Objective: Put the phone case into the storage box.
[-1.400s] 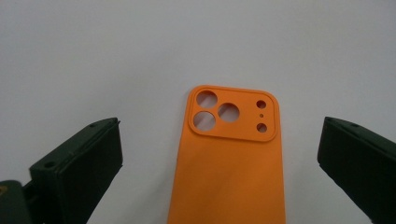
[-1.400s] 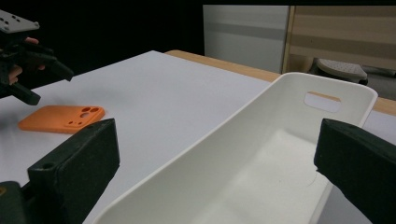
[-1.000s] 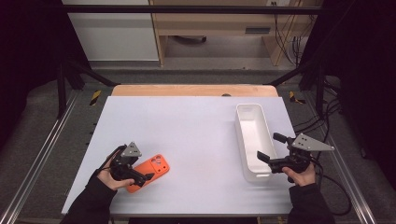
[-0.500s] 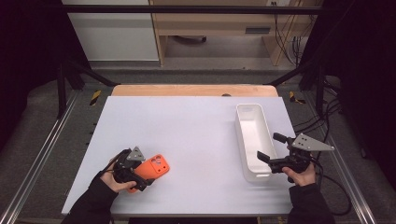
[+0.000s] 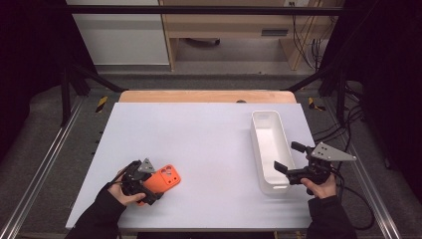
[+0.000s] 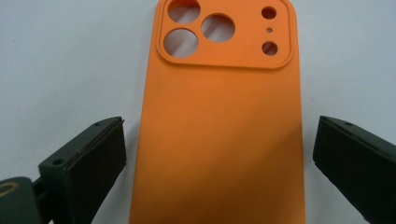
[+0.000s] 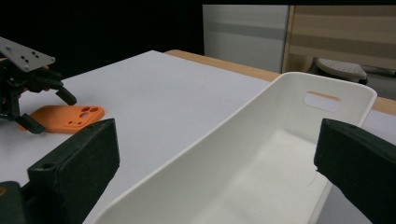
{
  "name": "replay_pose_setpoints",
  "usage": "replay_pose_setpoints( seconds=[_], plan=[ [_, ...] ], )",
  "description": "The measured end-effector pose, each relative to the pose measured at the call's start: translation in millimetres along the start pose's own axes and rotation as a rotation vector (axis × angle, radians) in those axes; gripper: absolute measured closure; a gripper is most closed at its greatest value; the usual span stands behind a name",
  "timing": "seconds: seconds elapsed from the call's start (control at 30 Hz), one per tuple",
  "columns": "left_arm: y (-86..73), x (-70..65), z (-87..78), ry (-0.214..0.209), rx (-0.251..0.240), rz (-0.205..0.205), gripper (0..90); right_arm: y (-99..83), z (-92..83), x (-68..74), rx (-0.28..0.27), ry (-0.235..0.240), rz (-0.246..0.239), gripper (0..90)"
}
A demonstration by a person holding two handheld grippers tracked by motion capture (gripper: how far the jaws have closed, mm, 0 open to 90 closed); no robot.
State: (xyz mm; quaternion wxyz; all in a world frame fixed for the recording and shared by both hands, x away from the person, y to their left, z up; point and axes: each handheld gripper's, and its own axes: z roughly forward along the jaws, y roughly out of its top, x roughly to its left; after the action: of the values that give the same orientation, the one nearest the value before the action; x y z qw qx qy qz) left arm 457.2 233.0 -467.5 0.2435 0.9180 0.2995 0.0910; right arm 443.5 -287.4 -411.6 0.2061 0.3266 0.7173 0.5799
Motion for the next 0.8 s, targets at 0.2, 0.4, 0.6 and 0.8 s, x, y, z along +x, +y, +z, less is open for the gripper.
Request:
replay_pose_setpoints(
  seconds=[0.2,0.4,0.6,0.8],
  plan=[
    [0.4,-0.7,1.0,-0.001,0.015,0.005,5.9,-0.1,0.2,-0.1,0.0,0.0,-0.002,0.7],
    [1.0,-0.4,0.5,-0.014,0.013,0.004,10.0,0.0,0.1,-0.1,0.0,0.001,0.0,0.7],
    [1.2,0.7,0.2,-0.018,0.016,0.005,11.1,-0.1,0.6,-0.1,0.003,-0.001,0.0,0.7],
    [2.1,1.4,-1.2,-0.019,0.026,0.014,15.1,-0.2,0.8,0.0,0.004,-0.001,0.001,0.7]
  ],
)
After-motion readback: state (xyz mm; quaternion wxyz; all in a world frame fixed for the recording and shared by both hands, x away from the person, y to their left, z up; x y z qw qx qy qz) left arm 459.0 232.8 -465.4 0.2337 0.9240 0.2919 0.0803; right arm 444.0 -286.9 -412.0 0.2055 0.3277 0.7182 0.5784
